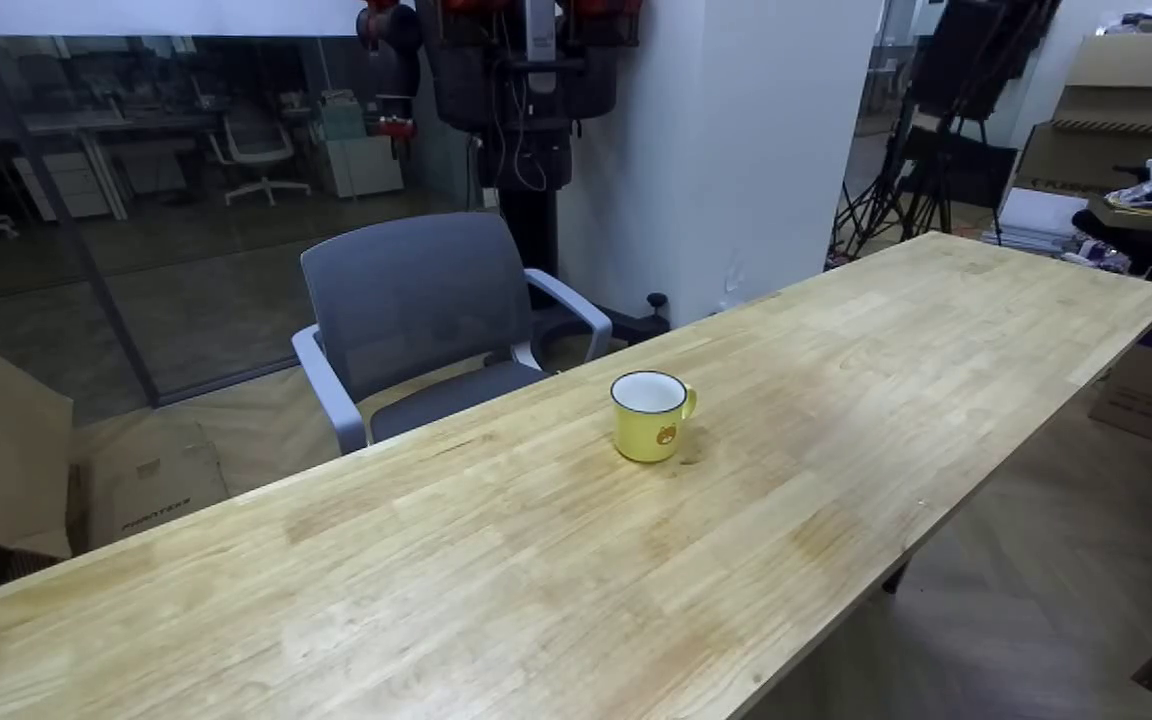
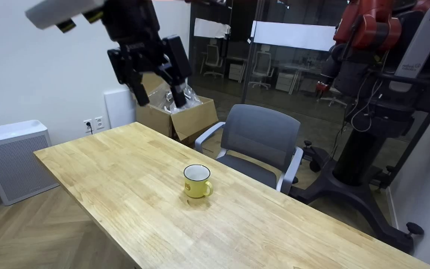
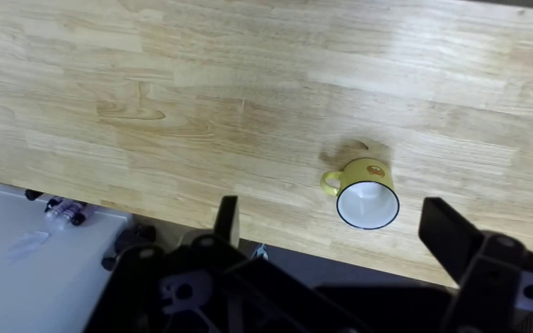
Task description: Move the yellow mug forwards
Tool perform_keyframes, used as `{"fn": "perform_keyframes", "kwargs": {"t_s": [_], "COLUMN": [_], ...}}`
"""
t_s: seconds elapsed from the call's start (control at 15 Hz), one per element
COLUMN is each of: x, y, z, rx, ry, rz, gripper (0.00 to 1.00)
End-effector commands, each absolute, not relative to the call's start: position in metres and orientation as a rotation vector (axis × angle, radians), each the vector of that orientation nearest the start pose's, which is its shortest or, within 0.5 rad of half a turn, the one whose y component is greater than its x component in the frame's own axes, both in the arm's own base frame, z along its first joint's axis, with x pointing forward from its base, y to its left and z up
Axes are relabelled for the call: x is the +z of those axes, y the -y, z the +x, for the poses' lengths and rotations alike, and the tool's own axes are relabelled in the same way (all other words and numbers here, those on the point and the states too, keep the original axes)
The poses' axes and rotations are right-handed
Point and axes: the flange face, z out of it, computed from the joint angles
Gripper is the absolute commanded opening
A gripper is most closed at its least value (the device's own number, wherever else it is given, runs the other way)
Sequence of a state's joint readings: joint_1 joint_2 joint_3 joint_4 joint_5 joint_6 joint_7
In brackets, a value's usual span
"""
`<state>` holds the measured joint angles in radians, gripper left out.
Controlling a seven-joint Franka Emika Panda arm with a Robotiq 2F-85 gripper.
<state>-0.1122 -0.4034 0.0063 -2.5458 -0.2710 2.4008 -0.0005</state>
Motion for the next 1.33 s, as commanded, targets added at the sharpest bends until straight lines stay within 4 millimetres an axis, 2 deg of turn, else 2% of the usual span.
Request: {"fn": "perform_keyframes", "kwargs": {"t_s": [0.0, 0.07, 0.2, 0.47, 0.8, 1.0, 1.07, 1.2, 1.27], "x": [0.397, 0.410, 0.390, 0.385, 0.348, 0.319, 0.333, 0.321, 0.321], "y": [0.056, 0.055, 0.056, 0.057, 0.067, 0.075, 0.071, 0.073, 0.073], "z": [0.465, 0.445, 0.456, 0.468, 0.500, 0.522, 0.499, 0.504, 0.503], "rx": [-0.425, -0.417, -0.402, -0.388, -0.253, -0.142, -0.189, -0.160, -0.161], "ry": [0.120, 0.120, 0.132, 0.143, 0.645, 0.917, 0.787, 0.804, 0.805], "rz": [-3.319, -3.322, -3.313, -3.316, -3.215, -3.132, -3.176, -3.165, -3.164], "gripper": [1.00, 1.00, 1.00, 1.00, 1.00, 1.00, 1.00, 1.00, 1.00]}}
